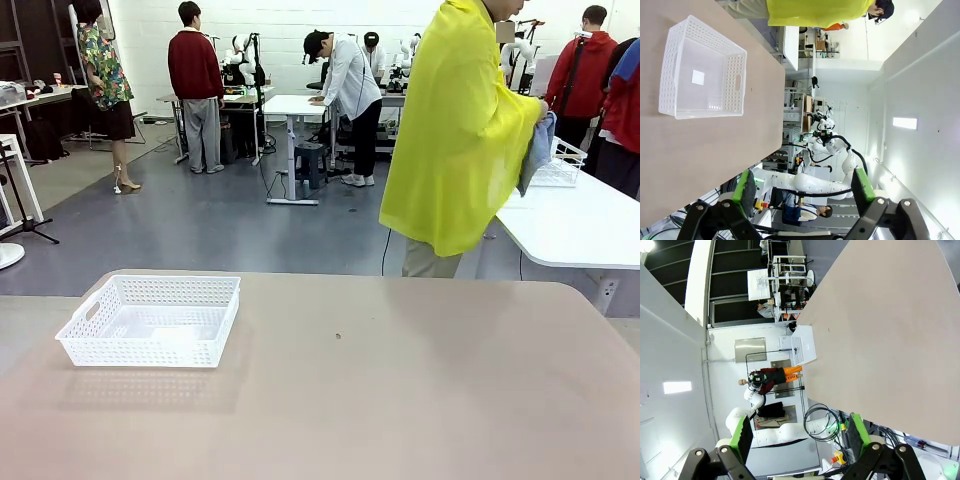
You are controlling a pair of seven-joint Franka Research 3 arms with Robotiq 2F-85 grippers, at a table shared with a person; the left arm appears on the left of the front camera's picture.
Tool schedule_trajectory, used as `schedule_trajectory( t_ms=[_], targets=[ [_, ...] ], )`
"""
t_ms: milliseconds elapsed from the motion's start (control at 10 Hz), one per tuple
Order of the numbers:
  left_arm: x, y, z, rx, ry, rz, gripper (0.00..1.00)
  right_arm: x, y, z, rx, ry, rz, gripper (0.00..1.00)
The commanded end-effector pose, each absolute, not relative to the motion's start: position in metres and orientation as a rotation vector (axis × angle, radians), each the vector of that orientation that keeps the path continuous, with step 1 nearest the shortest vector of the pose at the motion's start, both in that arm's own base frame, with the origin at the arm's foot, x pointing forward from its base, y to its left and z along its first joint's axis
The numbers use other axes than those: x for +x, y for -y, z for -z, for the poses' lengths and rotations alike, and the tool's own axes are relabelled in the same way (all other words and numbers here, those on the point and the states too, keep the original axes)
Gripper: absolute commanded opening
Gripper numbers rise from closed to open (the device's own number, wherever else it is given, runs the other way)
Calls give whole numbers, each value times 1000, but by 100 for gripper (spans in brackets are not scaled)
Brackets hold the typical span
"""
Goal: Clean and organize the cups into the basket.
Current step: Pick up the Organizing basket and move it to the center of the table, then pick up the Reusable plastic cup from the right side of the table and place it inside the Organizing basket.
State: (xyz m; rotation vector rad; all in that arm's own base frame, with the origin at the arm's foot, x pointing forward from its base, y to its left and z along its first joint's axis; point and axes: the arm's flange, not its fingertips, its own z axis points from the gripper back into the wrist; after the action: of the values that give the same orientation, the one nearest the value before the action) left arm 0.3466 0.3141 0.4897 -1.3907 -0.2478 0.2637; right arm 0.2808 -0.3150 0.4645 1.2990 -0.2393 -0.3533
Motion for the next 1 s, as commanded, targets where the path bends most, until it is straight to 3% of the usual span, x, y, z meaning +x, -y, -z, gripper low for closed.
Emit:
schedule_trajectory(
  t_ms=[0, 900],
  targets=[
    [342, -311, -492, -1383, 247, -280, 100, 279, 315, -463, 1299, 227, 357, 100],
    [342, -311, -492, -1383, 247, -280, 100, 279, 315, -463, 1299, 227, 357, 100]
  ],
)
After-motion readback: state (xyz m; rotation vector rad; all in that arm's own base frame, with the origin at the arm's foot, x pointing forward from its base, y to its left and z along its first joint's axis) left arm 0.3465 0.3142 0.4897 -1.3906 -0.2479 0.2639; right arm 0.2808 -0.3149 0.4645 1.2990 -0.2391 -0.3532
